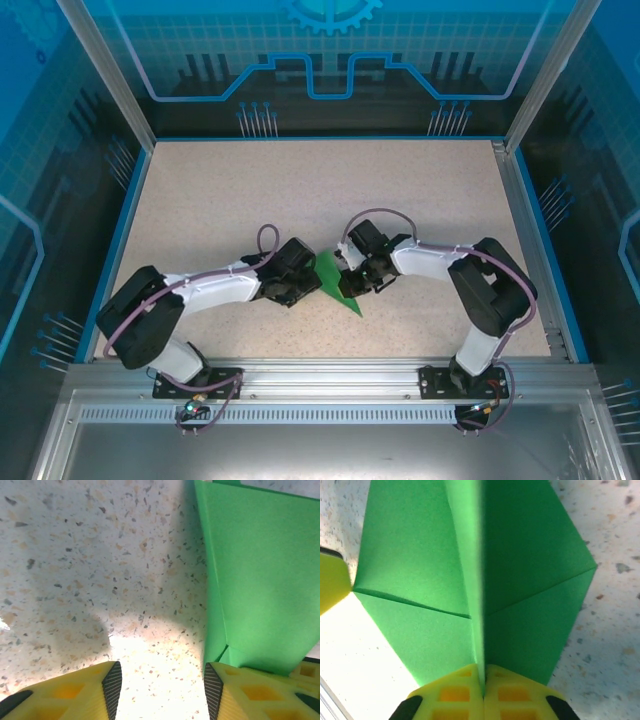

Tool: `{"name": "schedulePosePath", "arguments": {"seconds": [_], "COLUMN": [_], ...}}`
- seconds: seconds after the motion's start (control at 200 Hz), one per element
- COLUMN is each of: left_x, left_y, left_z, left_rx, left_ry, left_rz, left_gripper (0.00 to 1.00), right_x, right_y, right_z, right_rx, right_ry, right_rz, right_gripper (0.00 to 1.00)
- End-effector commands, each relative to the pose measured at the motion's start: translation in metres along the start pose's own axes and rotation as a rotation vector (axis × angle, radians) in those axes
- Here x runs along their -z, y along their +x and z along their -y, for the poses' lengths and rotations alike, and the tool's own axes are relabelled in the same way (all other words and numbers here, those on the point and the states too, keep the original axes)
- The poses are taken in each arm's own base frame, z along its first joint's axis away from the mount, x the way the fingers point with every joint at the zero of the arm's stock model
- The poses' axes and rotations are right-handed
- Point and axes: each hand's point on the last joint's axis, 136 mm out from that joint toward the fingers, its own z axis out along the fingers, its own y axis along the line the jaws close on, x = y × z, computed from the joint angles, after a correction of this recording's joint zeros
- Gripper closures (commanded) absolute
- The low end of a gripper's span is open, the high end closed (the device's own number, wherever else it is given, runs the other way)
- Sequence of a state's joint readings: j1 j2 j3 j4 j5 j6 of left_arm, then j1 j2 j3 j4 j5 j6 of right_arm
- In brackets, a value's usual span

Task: Fold a paper plane with a square sheet of paper (pick it up from the middle)
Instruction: Move the paper plane to the center of the table.

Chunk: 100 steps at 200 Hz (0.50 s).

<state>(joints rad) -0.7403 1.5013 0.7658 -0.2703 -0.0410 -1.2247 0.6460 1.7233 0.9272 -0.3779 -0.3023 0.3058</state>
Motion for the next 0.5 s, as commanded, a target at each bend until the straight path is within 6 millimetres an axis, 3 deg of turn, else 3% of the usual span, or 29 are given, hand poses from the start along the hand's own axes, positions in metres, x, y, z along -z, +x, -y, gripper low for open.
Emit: {"name": "schedulePosePath", "arguments": {"seconds": [0.0,0.155,0.235,0.495], "left_x": [0.017,0.035,0.037,0.039], "left_y": [-0.012,-0.02,-0.021,-0.019], "left_z": [0.0,-0.008,-0.013,-0.021], "left_rx": [-0.012,-0.03,-0.034,-0.041], "left_ry": [0.041,0.039,0.024,0.009], "left_rz": [0.075,0.137,0.147,0.142], "left_gripper": [0.48,0.46,0.46,0.45], "right_x": [0.026,0.059,0.067,0.046], "right_y": [-0.016,-0.035,-0.043,-0.068], "right_z": [0.005,0.044,0.062,0.077], "right_rx": [-0.009,-0.137,-0.206,-0.352], "right_ry": [0.123,0.38,0.49,0.572], "right_rz": [0.075,0.178,0.183,0.122], "right_gripper": [1.0,0.99,0.98,0.95]}}
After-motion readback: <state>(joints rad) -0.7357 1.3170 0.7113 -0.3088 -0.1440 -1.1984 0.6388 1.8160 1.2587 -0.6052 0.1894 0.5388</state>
